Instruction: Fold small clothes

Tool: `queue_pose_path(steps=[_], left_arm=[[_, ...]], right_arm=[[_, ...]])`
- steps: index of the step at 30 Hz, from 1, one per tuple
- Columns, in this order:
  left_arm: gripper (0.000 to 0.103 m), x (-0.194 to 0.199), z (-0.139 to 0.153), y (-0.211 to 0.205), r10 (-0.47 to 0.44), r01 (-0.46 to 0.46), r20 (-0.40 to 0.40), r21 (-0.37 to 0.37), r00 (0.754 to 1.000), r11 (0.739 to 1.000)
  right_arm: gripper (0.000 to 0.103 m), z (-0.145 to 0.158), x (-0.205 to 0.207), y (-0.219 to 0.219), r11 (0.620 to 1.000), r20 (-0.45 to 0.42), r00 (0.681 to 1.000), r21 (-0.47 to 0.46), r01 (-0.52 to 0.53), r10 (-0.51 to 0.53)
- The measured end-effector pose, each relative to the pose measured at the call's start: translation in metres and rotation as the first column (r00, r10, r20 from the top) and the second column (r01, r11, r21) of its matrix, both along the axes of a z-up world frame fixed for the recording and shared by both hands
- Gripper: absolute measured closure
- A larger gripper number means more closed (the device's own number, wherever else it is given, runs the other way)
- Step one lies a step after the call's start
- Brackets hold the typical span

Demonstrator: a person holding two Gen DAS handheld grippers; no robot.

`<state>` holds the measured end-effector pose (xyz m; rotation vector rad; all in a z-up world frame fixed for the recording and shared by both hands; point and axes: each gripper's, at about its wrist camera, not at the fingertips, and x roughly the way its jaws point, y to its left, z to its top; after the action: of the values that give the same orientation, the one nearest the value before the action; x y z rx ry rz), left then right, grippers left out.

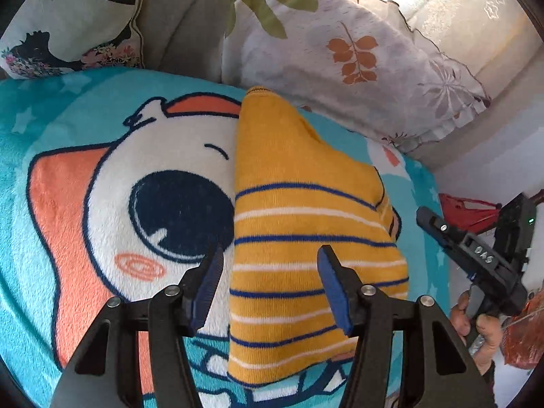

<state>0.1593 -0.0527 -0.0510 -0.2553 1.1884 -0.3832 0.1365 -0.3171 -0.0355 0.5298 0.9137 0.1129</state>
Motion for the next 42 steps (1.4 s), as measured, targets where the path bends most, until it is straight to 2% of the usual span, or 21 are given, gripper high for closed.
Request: queue_pose_path(steps=[3, 5, 8, 10, 12, 14, 19, 21, 25, 28, 30, 32, 33, 34, 38, 40, 42], left_arm=[[0.047, -0.014, -0.014, 0.0, 0.007, -0.005, -0.058, 0.042, 0.998, 0.999], [0.047, -0.026, -0.016, 0.007, 0.035, -0.032, -0.076, 0.033, 0.997, 0.999], [0.047, -0.053, -0.006, 0.014, 0.065, -0.063, -0.034, 0.046, 0.997, 0.997], [0.047, -0.068, 0.003, 0.019, 0.079, -0.079, 0.004, 0.076, 0.997, 0.994], [0.047, -0.081, 0.012, 0.027, 0.094, -0.097, 0.036, 0.105, 0.995, 0.99], [0.046, -0.093, 0.019, 0.035, 0.113, -0.12, 0.059, 0.128, 0.992, 0.984], [0.046, -0.105, 0.022, 0.051, 0.135, -0.144, 0.064, 0.16, 0.989, 0.977], [0.046, -0.107, 0.02, 0.054, 0.131, -0.138, 0.057, 0.16, 0.99, 0.977], [0.046, -0.113, 0.018, 0.058, 0.094, -0.1, 0.05, 0.132, 0.994, 0.986], [0.046, -0.115, 0.019, 0.059, 0.052, -0.058, 0.058, 0.107, 0.997, 0.993], [0.046, -0.117, 0.025, 0.062, 0.028, -0.035, 0.074, 0.092, 0.997, 0.995], [0.046, -0.119, 0.033, 0.066, 0.005, -0.014, 0.102, 0.084, 0.995, 0.996], [0.046, -0.121, 0.038, 0.069, -0.004, -0.006, 0.121, 0.085, 0.993, 0.996], [0.046, -0.122, 0.043, 0.073, -0.012, -0.001, 0.141, 0.088, 0.99, 0.996], [0.045, -0.131, 0.065, 0.09, -0.017, -0.01, 0.236, 0.112, 0.972, 0.994], [0.04, -0.139, 0.079, 0.1, -0.008, -0.043, 0.316, 0.153, 0.949, 0.987], [0.025, -0.15, 0.096, 0.107, 0.019, -0.13, 0.428, 0.232, 0.904, 0.964]], right_arm=[[0.075, 0.007, 0.0, 0.037, 0.99, 0.03, 0.991, 0.057, -0.129, 0.128], [0.074, 0.0, 0.006, 0.057, 0.971, 0.026, 0.98, 0.129, -0.201, 0.2], [0.074, -0.02, 0.016, 0.076, 0.961, -0.007, 0.971, 0.148, -0.234, 0.237], [0.066, -0.044, 0.023, 0.082, 0.955, -0.074, 0.962, 0.163, -0.249, 0.264], [0.068, -0.061, 0.025, 0.084, 0.958, -0.093, 0.963, 0.164, -0.237, 0.254], [0.068, -0.063, 0.018, 0.08, 0.958, -0.063, 0.97, 0.188, -0.219, 0.234], [0.068, -0.062, -0.003, 0.063, 0.958, -0.062, 0.982, 0.241, -0.156, 0.176], [0.068, -0.065, -0.021, 0.052, 0.967, -0.079, 0.987, 0.227, -0.119, 0.14], [0.068, -0.081, -0.069, 0.028, 0.964, -0.13, 0.988, 0.261, -0.043, 0.079], [0.069, -0.084, -0.108, 0.011, 0.951, -0.13, 0.992, 0.308, 0.034, 0.007], [0.069, -0.079, -0.125, 0.007, 0.95, -0.145, 0.989, 0.3, 0.083, -0.041], [0.068, -0.072, -0.138, 0.007, 0.961, -0.18, 0.979, 0.238, 0.142, -0.1], [0.057, -0.068, -0.144, 0.009, 0.969, -0.2, 0.971, 0.181, 0.169, -0.132], [0.053, -0.064, -0.151, 0.011, 0.973, -0.203, 0.966, 0.134, 0.189, -0.16], [0.053, -0.049, -0.17, 0.027, 0.973, -0.173, 0.965, 0.091, 0.214, -0.196], [0.053, -0.041, -0.172, 0.042, 0.977, -0.158, 0.968, 0.058, 0.206, -0.195], [0.053, -0.033, -0.172, 0.06, 0.981, -0.145, 0.972, 0.025, 0.191, -0.185]])
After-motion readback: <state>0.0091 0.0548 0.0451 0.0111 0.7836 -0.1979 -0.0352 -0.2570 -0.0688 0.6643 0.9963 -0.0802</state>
